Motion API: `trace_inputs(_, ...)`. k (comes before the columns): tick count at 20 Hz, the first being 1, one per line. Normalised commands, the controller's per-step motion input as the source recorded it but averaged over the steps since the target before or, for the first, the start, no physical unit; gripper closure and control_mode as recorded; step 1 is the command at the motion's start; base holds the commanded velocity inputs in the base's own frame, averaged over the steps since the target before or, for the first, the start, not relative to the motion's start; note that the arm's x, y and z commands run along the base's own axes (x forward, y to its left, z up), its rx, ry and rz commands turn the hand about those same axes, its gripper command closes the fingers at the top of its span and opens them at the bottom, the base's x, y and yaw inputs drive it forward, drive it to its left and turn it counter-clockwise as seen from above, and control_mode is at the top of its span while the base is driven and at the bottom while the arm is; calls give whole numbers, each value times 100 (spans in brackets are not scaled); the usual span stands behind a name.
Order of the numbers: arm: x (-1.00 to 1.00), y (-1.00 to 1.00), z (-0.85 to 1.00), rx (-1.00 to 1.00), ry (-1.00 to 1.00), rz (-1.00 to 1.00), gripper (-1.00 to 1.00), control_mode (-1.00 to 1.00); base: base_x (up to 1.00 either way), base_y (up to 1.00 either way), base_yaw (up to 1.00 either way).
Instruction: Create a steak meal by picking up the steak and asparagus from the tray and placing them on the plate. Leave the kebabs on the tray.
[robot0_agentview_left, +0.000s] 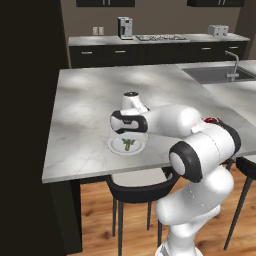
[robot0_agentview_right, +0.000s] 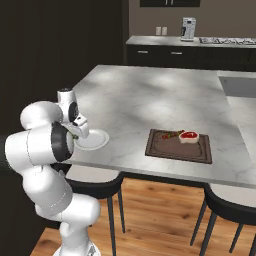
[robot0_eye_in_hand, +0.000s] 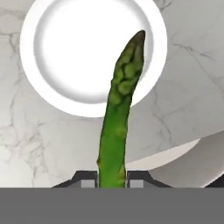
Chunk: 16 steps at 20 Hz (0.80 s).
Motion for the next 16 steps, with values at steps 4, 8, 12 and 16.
trace_inputs(4,47,6,-38,0,0,4,100,-100,0,0,0)
trace_inputs(8,49,0,-36,0,0,3,100,-100,0,0,0)
trace_inputs(12,52,0,-28,0,0,3,100,-100,0,0,0)
trace_inputs(16,51,0,-25,0,0,3,100,-100,0,0,0)
